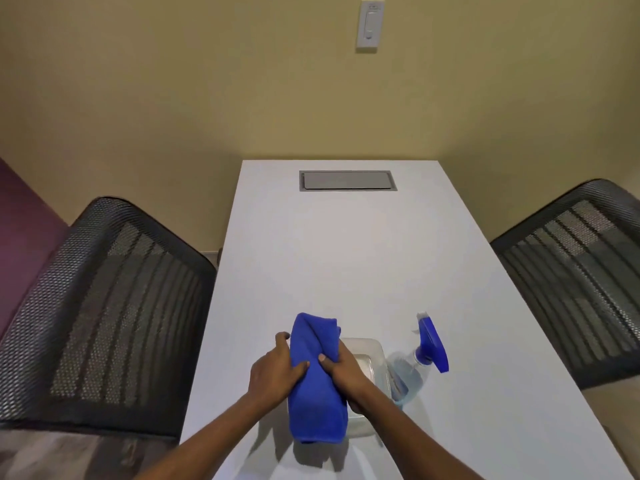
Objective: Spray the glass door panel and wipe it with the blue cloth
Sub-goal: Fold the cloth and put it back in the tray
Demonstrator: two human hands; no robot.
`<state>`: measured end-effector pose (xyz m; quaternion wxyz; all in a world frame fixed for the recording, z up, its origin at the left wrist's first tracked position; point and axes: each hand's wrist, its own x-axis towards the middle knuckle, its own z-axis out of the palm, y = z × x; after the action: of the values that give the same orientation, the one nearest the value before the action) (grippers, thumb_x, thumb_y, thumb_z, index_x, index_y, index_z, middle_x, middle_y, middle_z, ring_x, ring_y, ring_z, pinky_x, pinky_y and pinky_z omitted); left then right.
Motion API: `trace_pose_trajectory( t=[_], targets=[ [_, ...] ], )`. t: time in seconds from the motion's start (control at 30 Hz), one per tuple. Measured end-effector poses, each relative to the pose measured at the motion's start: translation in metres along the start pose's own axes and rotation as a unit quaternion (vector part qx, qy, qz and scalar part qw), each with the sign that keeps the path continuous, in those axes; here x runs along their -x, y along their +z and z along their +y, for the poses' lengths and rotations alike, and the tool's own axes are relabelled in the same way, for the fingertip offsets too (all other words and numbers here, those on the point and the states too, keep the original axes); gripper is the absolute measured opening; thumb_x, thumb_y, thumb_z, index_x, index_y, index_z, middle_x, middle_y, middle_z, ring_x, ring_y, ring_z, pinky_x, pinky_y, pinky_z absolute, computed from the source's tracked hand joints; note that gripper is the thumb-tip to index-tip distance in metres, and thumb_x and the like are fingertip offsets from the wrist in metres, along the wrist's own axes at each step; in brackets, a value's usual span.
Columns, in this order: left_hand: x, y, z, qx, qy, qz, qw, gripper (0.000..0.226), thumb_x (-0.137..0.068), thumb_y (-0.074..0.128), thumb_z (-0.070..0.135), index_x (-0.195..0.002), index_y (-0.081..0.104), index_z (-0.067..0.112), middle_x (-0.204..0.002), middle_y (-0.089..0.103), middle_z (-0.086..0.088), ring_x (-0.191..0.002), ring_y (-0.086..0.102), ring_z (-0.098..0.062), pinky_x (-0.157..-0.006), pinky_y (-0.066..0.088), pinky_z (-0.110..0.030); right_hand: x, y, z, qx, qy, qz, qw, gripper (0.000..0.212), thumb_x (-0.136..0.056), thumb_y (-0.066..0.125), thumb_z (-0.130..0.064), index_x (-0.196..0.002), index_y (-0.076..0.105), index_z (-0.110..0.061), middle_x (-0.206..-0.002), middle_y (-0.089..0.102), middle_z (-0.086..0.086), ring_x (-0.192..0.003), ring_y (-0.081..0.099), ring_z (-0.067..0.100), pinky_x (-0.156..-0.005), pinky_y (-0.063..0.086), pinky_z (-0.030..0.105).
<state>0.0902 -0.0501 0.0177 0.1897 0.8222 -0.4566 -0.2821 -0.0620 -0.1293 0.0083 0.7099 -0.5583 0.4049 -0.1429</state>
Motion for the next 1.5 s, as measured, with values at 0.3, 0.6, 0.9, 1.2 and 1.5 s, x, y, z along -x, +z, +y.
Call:
trace_pose_trajectory(
  t=[0.3, 0.6, 0.9, 1.2, 1.5],
  targets=[
    [0.003, 0.015, -0.012, -0.214, 0.313, 0.085, 0.921, 0.014, -0.082, 0.062, 0.030, -0.077, 0.060, 0.017, -0.071, 0.058, 0.000, -0.060, 0.051, -0.019, -0.055, 0.042, -0.029, -0.018, -0.002, 0.031, -0.019, 0.040, 0.056, 0.997, 0.042, -0.082, 0.066, -0.035, -0.118, 0.057, -0.015, -0.113, 0.068, 0.010, -0.103, 0.067, 0.027, -0.091, 0.055, 0.046],
    [-0.005, 0.035, -0.003, -0.365, 0.355, -0.034, 0.860, 0.022, -0.058, 0.083, 0.030, -0.052, 0.063, 0.024, -0.050, 0.057, 0.013, -0.058, 0.055, -0.010, -0.061, 0.048, -0.019, -0.040, 0.006, 0.047, 0.271, 0.062, 0.100, 0.955, 0.013, -0.092, 0.057, -0.018, -0.100, 0.058, -0.007, -0.095, 0.067, 0.011, -0.087, 0.062, 0.023, -0.079, 0.052, 0.037],
    [-0.018, 0.033, 0.000, -0.346, 0.367, -0.004, 0.863, 0.022, -0.060, 0.084, 0.014, -0.057, 0.062, 0.018, -0.051, 0.058, 0.004, -0.057, 0.054, -0.017, -0.057, 0.046, -0.023, -0.027, 0.008, 0.037, 0.342, 0.059, 0.263, 0.900, 0.029, -0.082, 0.064, -0.030, -0.093, 0.040, -0.017, -0.094, 0.048, -0.002, -0.080, 0.048, 0.018, -0.070, 0.042, 0.033],
    [-0.017, 0.036, -0.002, -0.408, 0.269, 0.008, 0.872, 0.025, -0.086, 0.057, 0.015, -0.107, 0.062, 0.004, -0.103, 0.063, -0.013, -0.095, 0.057, -0.033, -0.083, 0.051, -0.042, -0.016, 0.010, 0.048, 0.517, -0.167, 0.060, 0.838, 0.026, -0.078, 0.066, -0.025, -0.099, 0.061, -0.012, -0.104, 0.063, 0.005, -0.093, 0.053, 0.021, -0.082, 0.049, 0.036],
    [-0.024, 0.044, 0.007, -0.487, 0.231, -0.120, 0.834, 0.046, -0.097, 0.044, 0.032, -0.131, 0.049, 0.003, -0.130, 0.054, -0.015, -0.123, 0.044, -0.034, -0.116, 0.023, -0.046, -0.025, 0.008, 0.043, 0.611, -0.051, -0.052, 0.789, 0.061, -0.083, 0.062, -0.027, -0.136, 0.041, -0.006, -0.138, 0.045, 0.014, -0.126, 0.037, 0.034, -0.088, 0.042, 0.042]
  ],
)
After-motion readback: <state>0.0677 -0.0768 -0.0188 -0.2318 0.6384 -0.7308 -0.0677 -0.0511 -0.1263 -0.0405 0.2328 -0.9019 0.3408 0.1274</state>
